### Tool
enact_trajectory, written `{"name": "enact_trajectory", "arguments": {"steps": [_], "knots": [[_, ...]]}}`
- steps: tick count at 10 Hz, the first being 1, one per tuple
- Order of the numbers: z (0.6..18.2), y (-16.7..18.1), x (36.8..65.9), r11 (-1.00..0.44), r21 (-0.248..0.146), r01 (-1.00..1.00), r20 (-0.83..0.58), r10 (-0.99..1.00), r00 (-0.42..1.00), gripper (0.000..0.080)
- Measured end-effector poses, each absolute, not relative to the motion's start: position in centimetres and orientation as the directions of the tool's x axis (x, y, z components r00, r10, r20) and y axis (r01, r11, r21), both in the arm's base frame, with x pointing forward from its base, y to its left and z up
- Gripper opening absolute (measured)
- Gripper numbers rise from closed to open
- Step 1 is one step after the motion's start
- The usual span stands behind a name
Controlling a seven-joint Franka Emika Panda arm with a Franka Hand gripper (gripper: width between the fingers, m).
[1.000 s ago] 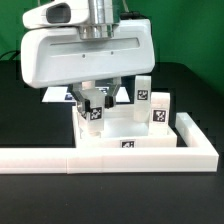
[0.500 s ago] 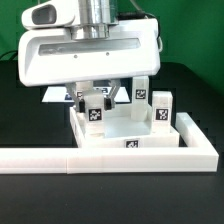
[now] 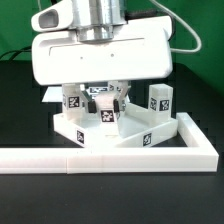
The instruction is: Assemble square table
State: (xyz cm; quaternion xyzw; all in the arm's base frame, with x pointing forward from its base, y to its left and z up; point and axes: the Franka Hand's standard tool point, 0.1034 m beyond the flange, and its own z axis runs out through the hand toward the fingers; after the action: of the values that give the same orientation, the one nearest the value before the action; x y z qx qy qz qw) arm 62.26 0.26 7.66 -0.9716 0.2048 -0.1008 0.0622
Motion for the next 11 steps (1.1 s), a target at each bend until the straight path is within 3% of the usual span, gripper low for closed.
{"name": "enact_trajectory", "arguments": {"steps": [3, 5, 6, 7, 8, 11], "knots": [[7.6, 1.4, 62.4, -0.795, -0.199, -0.573, 0.127, -0.601, 0.789, 0.0290], [7.6, 1.4, 62.4, -0.816, -0.194, -0.544, 0.135, -0.572, 0.809, 0.0290], [7.7, 1.6, 62.4, -0.841, -0.187, -0.507, 0.139, -0.534, 0.834, 0.0541], [7.9, 1.6, 62.5, -0.859, -0.183, -0.477, 0.143, -0.504, 0.852, 0.0541], [8.0, 1.6, 62.6, -0.902, -0.170, -0.396, 0.160, -0.422, 0.892, 0.0617], [8.2, 1.8, 62.8, -0.983, -0.124, -0.133, 0.202, -0.156, 0.967, 0.0643]]}}
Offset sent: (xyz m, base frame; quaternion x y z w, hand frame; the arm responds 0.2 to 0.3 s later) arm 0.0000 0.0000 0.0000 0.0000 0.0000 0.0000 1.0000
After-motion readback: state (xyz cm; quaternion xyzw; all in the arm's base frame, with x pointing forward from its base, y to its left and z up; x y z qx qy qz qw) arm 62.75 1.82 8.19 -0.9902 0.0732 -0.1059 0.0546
